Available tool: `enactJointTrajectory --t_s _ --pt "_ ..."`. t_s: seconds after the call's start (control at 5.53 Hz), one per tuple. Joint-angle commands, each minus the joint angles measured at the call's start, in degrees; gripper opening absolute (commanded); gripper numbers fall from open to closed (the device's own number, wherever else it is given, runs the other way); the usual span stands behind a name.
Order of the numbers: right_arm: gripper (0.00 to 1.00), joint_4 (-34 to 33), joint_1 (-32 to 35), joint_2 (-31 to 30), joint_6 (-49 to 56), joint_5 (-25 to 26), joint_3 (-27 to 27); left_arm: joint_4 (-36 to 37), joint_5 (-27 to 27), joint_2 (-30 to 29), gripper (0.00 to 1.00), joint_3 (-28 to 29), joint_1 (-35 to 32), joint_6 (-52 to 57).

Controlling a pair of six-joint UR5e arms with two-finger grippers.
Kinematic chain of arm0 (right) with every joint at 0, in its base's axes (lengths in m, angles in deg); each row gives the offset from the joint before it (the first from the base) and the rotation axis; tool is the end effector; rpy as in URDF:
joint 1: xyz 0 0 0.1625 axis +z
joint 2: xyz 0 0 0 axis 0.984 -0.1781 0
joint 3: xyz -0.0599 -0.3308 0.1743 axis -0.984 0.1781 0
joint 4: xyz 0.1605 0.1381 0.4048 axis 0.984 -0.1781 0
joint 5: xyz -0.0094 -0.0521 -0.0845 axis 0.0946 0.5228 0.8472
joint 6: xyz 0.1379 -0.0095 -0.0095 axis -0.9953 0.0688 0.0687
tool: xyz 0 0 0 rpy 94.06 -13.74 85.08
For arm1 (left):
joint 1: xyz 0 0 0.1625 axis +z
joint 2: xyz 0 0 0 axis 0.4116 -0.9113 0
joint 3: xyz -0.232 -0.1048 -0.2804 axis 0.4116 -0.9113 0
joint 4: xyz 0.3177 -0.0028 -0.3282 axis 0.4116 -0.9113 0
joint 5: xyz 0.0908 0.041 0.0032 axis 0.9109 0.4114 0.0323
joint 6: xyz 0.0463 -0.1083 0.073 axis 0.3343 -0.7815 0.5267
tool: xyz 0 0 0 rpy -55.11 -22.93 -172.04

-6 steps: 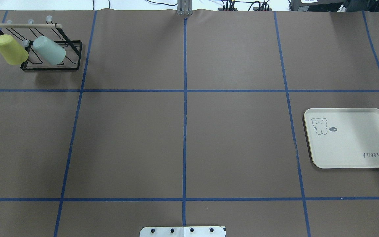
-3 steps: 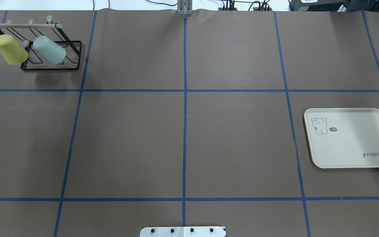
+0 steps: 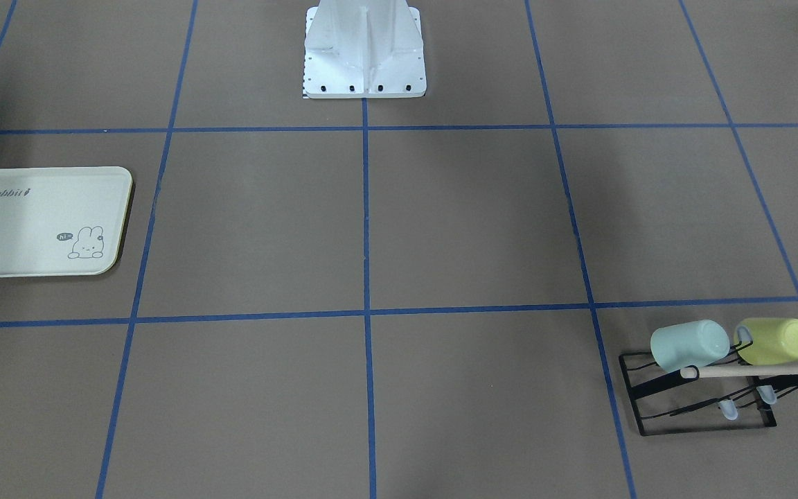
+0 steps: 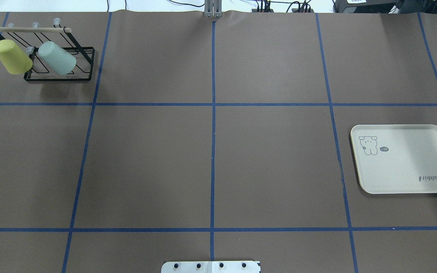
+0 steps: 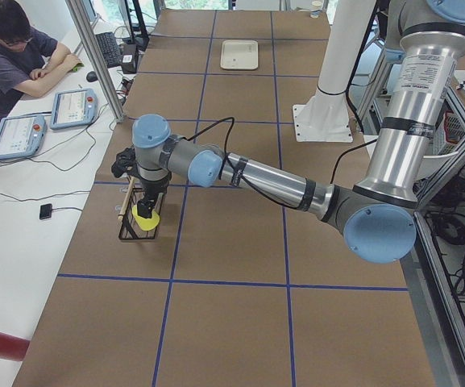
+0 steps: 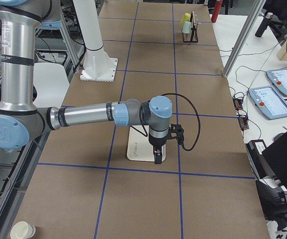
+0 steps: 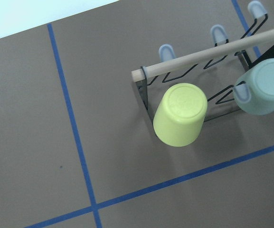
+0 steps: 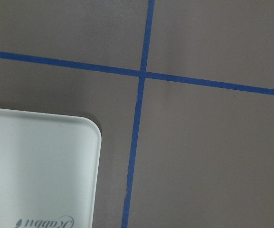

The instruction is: Left arm grabs green cup and hands to right arm on tray

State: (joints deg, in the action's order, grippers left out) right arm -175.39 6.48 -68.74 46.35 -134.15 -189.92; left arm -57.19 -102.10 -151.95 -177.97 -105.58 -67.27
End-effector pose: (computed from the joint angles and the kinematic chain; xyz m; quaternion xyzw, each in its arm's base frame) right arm 0.0176 -0.4998 0.5745 0.0222 -0.3155 -0.0472 0.9475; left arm 0.0602 -0.6378 0.4380 0.1519 0.3888 0.0975 0.9035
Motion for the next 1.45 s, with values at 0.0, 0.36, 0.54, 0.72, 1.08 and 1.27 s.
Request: enactJointTrajectory --t_s 0.0,0.36,0.54,0.72,1.08,1.27 --pt "1.0 0.0 0.0 -0.09 0.0 -0.02 0.0 -1.62 0.31 -5.12 1.0 2.4 6.18 -8.07" --pt "1.0 0.0 0.0 -0.18 0.0 -0.02 0.0 -1.62 0.05 -11.19 1.0 7.32 9.27 -9.79" --pt "1.0 0.0 0.0 -0.18 -0.09 -0.11 0.0 -2.14 -0.13 -12.78 1.0 9.17 10.77 -9.18" --pt "1.0 0.0 0.0 -0.18 -0.09 -0.02 0.0 -7.54 -0.21 -13.49 1.0 12.58 11.22 -9.09" --pt "1.0 0.0 0.0 -0.18 -0.09 -0.02 0.0 -14.01 -8.79 -16.39 1.0 23.39 11.57 -2.1" --pt "1.0 0.0 0.0 -0.18 -0.09 -0.02 0.0 -14.1 -8.83 -17.01 1.0 23.69 11.57 -1.88"
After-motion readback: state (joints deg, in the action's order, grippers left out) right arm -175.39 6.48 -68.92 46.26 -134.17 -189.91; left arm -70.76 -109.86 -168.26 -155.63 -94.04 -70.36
